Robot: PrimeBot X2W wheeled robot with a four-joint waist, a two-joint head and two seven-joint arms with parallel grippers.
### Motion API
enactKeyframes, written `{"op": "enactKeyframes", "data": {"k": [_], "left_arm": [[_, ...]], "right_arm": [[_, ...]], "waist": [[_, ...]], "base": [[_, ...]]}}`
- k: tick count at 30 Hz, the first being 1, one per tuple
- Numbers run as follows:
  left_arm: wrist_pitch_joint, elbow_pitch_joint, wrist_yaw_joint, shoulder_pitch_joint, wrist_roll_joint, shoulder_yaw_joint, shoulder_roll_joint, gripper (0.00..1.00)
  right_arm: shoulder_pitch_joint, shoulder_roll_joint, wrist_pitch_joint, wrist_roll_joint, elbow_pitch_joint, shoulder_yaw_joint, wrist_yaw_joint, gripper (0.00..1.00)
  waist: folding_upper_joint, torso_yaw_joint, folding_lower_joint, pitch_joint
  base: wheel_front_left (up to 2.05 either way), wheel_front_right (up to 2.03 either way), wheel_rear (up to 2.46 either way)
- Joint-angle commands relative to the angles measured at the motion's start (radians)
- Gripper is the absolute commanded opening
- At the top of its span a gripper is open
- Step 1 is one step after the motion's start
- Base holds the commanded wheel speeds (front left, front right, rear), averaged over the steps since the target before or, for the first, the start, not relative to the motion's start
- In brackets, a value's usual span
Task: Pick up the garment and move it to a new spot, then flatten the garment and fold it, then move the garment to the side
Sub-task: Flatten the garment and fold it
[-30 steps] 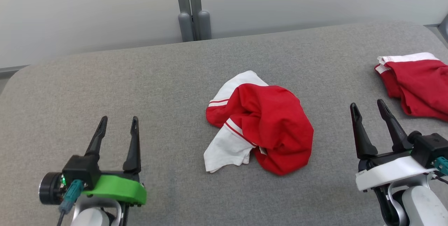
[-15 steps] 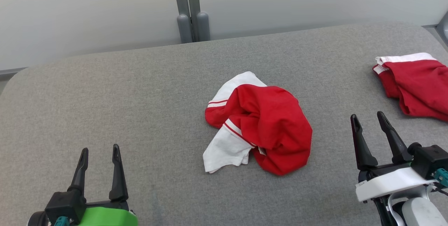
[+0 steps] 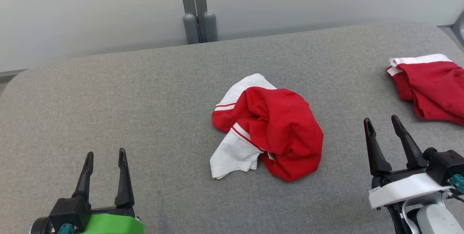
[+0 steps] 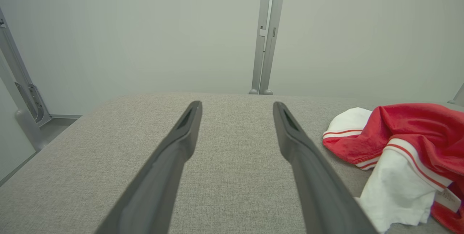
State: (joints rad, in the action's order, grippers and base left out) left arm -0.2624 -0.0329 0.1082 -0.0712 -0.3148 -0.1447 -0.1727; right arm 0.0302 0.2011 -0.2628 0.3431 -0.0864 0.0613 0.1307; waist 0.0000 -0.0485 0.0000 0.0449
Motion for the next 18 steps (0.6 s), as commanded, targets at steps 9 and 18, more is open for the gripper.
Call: {"op": "enactKeyframes", "data": {"k": [9,18], "left_arm": [[-0.003,-0.023,-0.051,0.020,0.026,0.004,0.023,1.00],[0.185,-0.142,-0.167,0.128,-0.018,-0.125,0.035,1.00]], "right_arm": [[0.015,0.006,-0.003,0.000,-0.013,0.006,0.000,1.00],[0.046,0.021,-0.003,0.010,-0.013,0.019,0.000,1.00]], "waist": [[0.0000,-0.007,0.0000,0.003],[0.0000,-0.032,0.0000,0.032]], "base": [[0.00,0.00,0.00],[0.00,0.00,0.00]]}}
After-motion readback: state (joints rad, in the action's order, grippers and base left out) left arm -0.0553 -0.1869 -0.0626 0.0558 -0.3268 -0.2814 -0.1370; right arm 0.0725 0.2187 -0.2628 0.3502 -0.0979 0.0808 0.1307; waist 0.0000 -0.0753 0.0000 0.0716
